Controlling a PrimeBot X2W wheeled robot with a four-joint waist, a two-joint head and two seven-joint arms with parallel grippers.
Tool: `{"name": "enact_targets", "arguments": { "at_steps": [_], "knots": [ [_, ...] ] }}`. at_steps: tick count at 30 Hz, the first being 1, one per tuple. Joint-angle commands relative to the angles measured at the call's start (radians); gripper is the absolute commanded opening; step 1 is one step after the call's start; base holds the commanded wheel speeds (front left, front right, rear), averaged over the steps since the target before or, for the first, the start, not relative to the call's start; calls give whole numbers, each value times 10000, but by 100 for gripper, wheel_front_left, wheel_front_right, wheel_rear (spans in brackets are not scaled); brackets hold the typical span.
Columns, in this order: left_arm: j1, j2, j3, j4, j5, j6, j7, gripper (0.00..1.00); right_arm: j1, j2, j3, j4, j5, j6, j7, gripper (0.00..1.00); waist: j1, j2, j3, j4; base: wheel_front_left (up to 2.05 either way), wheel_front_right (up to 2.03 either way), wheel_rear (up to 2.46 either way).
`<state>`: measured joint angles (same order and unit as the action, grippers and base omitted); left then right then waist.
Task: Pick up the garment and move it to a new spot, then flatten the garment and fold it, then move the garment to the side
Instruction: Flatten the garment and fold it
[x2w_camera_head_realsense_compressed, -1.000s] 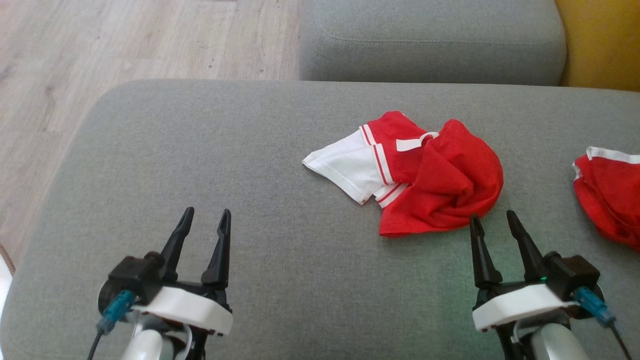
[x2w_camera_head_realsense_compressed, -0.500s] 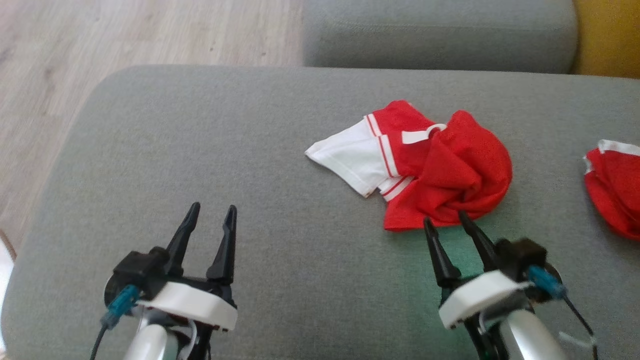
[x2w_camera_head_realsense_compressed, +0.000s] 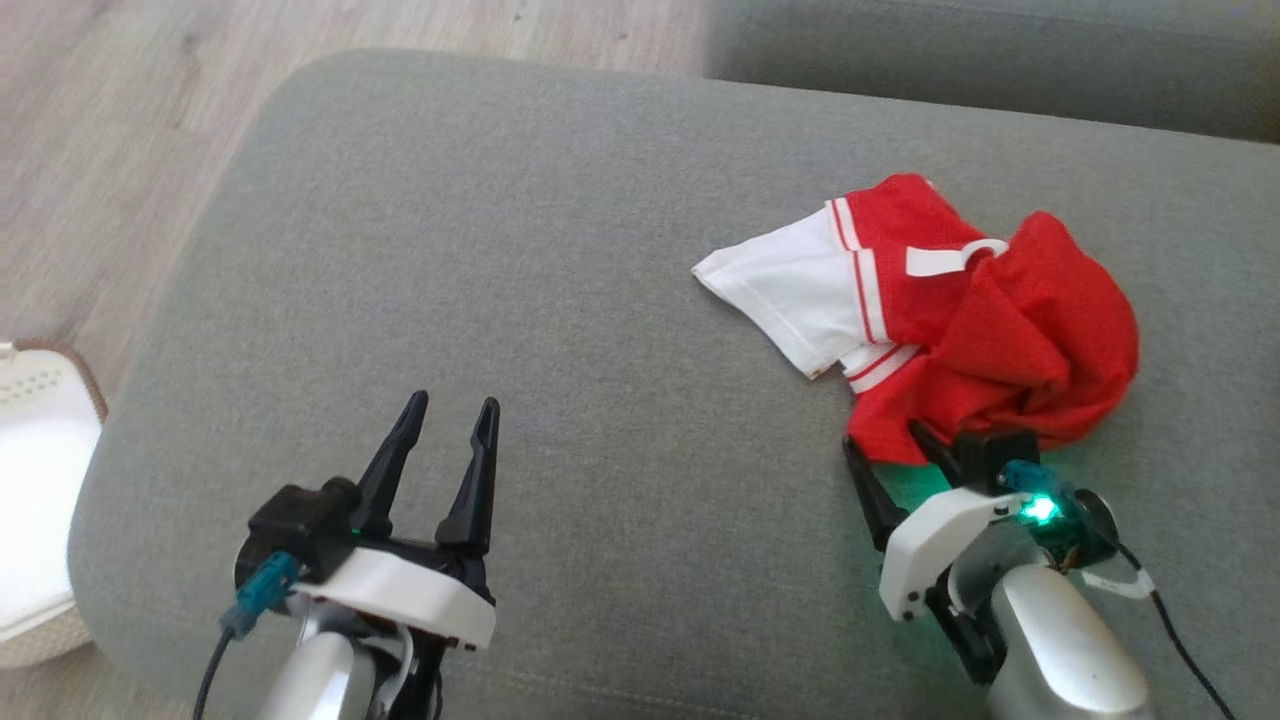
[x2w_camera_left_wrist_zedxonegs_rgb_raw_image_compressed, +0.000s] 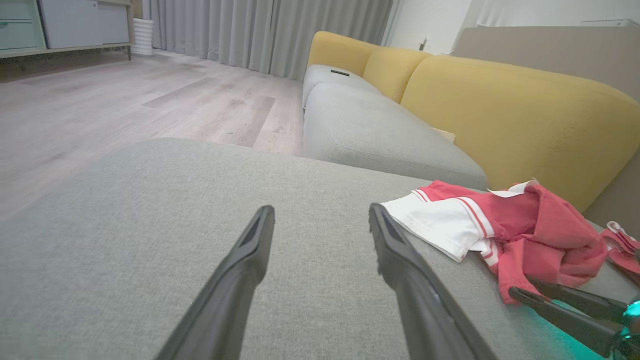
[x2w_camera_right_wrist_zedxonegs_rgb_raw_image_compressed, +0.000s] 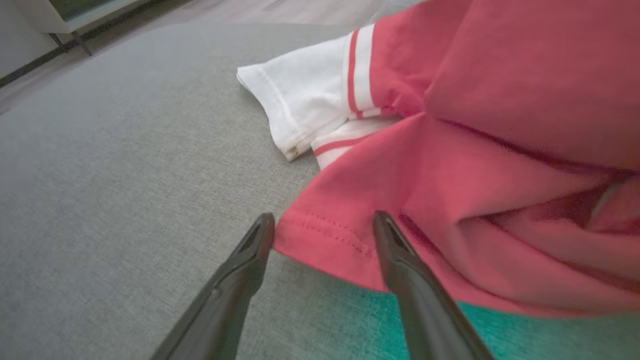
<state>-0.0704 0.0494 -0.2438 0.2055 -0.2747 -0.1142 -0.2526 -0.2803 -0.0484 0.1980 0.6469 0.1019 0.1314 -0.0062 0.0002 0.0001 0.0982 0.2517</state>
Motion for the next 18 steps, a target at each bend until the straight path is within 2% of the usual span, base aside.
{"name": "enact_targets", "arguments": {
  "at_steps": [1, 4, 5, 6, 13, 16, 18],
  "knots": [
    [-547, 10, 291, -270, -52, 27, -91, 100, -438, -18, 150, -189, -68, -7, 15, 100, -2, -1, 75, 85, 0, 0, 0],
    [-569, 10, 272, -250, -82, 40, -91, 100, -611, -18, 290, 255, -16, -7, 130, 100, -2, -1, 119, 124, 0, 0, 0],
    [-570, 10, 267, -244, -91, 46, -91, 100, -674, -18, 366, 363, -1, -7, 120, 74, -2, -1, 129, 115, 0, 0, 0],
    [-564, 10, 268, -234, -98, 55, -91, 100, -735, -18, 467, 439, -38, -7, 64, 0, -2, -1, 129, 78, 0, 0, 0],
    [-483, 9, 355, -197, -24, 63, -91, 100, -716, -18, 531, 577, -493, -7, -475, 0, -2, -1, -13, -664, 0, 0, 0],
    [-482, 9, 417, -228, 19, 45, -91, 100, -360, -85, 86, 396, -955, -7, -544, 0, -2, -1, -127, -1110, 0, 0, 0],
    [-507, 9, 416, -276, -31, 47, -91, 100, 27, -387, -259, 100, -1218, -7, -479, 0, -2, -1, -192, -1359, 0, 0, 0]
  ]
}}
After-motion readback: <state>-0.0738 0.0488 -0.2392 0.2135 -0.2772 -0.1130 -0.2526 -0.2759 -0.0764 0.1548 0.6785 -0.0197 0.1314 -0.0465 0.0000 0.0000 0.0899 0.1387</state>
